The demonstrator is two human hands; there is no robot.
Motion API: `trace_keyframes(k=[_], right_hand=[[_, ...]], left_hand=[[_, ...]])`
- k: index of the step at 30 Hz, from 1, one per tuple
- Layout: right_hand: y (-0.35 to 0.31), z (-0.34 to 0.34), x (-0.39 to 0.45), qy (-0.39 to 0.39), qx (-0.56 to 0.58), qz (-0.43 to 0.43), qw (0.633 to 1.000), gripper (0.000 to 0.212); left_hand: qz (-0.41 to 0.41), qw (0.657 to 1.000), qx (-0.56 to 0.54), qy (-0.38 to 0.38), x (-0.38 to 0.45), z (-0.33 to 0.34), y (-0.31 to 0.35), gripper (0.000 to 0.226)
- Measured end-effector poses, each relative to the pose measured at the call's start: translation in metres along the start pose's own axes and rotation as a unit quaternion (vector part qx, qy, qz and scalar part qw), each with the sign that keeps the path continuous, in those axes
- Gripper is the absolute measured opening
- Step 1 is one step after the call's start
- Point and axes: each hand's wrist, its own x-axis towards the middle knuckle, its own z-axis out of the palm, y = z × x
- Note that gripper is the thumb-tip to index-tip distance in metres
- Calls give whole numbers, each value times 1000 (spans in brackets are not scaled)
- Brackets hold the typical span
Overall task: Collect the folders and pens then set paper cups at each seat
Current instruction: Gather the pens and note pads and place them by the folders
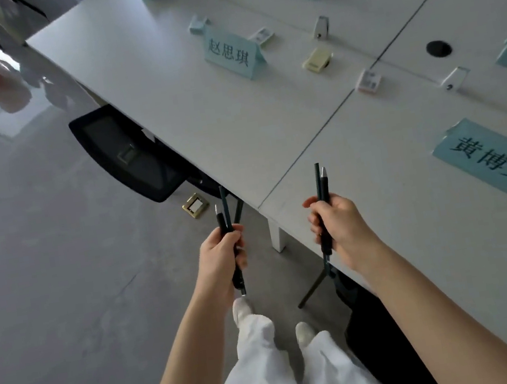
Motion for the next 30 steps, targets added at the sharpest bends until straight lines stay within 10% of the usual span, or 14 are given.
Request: trace_keyframes(k=[20, 30], right_hand=[[-48, 28, 109, 233, 141, 77, 959, 13], [-131, -72, 230, 293, 13, 44, 955, 8]], left_hand=[[-45, 961, 196, -190, 195, 80, 119, 21], [18, 950, 295, -104, 277, 227, 154, 9]])
